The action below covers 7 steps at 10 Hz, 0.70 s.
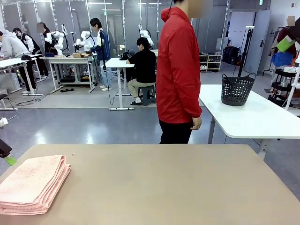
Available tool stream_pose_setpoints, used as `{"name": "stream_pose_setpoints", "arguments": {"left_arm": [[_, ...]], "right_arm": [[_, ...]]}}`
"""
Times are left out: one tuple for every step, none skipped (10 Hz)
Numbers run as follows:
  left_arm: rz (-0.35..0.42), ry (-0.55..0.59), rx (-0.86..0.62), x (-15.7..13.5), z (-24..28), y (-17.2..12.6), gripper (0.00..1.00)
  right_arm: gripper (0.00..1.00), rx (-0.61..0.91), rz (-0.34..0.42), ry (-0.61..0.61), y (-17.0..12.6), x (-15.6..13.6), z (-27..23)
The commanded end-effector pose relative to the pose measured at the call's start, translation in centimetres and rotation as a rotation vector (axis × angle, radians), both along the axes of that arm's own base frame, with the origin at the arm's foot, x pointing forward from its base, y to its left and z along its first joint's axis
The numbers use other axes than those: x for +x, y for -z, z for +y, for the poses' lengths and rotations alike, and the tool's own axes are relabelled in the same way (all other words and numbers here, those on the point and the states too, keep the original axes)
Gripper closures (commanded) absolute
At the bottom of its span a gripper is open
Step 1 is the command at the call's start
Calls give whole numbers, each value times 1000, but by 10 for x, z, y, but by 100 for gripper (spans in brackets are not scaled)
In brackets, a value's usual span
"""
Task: Fold the towel.
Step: Pick up the 100 cm Hotel Towel and place it on the left side of the table.
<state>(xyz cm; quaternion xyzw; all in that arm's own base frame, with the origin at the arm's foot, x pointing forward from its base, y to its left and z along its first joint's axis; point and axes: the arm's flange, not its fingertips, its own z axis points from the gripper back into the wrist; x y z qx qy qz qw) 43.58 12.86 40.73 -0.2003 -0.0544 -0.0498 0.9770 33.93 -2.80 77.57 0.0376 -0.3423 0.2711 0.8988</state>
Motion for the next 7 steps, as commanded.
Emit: {"name": "stream_pose_setpoints", "arguments": {"left_arm": [[-9,3,-2,6,0,-2,0],[-9,3,-2,6,0,-2,0],[-9,3,-2,6,0,-2,0],[-9,3,-2,6,0,-2,0],[-9,3,-2,6,0,-2,0],[-9,3,-2,6,0,-2,0],[-9,3,-2,6,0,-2,0]], "right_arm": [[0,-10,3,-8,-1,0,-2],[0,-10,3,-8,-1,0,-2],[0,-10,3,-8,-1,0,-2],[0,-10,3,-8,-1,0,-2],[0,-10,3,-8,-1,0,-2],[0,-10,3,-8,-1,0,-2],[0,-10,3,-8,-1,0,-2]]}}
